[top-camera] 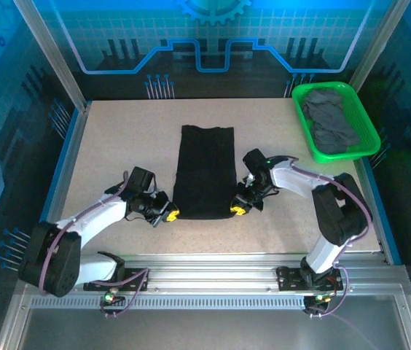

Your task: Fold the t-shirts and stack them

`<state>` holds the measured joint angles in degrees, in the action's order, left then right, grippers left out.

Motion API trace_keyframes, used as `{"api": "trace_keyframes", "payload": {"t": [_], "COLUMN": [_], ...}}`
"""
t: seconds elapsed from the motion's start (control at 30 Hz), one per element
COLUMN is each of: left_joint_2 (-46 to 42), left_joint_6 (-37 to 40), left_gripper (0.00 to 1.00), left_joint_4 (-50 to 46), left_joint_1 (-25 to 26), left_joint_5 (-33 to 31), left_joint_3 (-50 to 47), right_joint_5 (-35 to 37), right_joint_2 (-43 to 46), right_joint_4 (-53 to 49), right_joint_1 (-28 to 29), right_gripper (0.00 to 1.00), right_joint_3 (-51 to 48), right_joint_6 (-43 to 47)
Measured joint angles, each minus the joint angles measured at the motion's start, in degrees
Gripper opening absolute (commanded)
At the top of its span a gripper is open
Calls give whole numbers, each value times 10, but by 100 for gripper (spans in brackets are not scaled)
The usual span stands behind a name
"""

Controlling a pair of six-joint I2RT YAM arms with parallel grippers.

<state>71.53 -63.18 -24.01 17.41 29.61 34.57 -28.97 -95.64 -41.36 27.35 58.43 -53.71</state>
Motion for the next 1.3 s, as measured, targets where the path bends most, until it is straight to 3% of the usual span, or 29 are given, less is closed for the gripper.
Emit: {"api": "trace_keyframes", "payload": {"t": [0.17, 0.33, 0.47, 0.67, 0.7, 0.73, 0.83, 0.87, 0.9, 0.93, 1.0, 1.13, 1.2, 1.3], "left_joint_2": [-47, -26, 52, 290, 338, 375, 506, 550, 593, 617, 633, 582, 513, 389], "left_joint_6": [-14, -29, -52, -70, -71, -72, -66, -59, -50, -44, -37, -27, -27, -40], "left_gripper": [0, 0, 0, 0, 2, 10, 21, 24, 33, 41, 49, 50, 50, 50], "left_joint_4": [-68, -83, -56, -18, -9, -4, -6, -16, -32, -41, -62, -64, -61, -39], "left_joint_1": [4, 3, -13, -50, -57, -63, -81, -86, -91, -94, -100, -102, -98, -83], "left_joint_5": [-23, -59, -78, -93, -93, -93, -88, -87, -87, -89, -94, -101, -105, -109], "left_joint_3": [81, 212, 298, 483, 523, 555, 678, 729, 780, 809, 824, 768, 697, 576], "right_joint_5": [-4, 2, 20, 48, 51, 54, 62, 68, 77, 83, 94, 108, 118, 125], "right_joint_2": [69, 82, 38, -169, -209, -246, -373, -415, -453, -480, -511, -489, -434, -273], "right_joint_4": [-47, -83, -103, -122, -122, -122, -134, -139, -144, -146, -150, -161, -154, -94], "right_joint_1": [0, -23, -53, -99, -107, -113, -129, -132, -135, -137, -141, -144, -144, -142], "right_gripper": [0, 0, 0, 0, 7, 15, 47, 63, 78, 85, 88, 86, 86, 83], "right_joint_3": [10, 90, 210, 463, 503, 541, 673, 720, 764, 796, 841, 850, 788, 580], "right_joint_6": [-33, -83, -121, -158, -163, -169, -172, -167, -161, -152, -126, -74, -48, -17]}}
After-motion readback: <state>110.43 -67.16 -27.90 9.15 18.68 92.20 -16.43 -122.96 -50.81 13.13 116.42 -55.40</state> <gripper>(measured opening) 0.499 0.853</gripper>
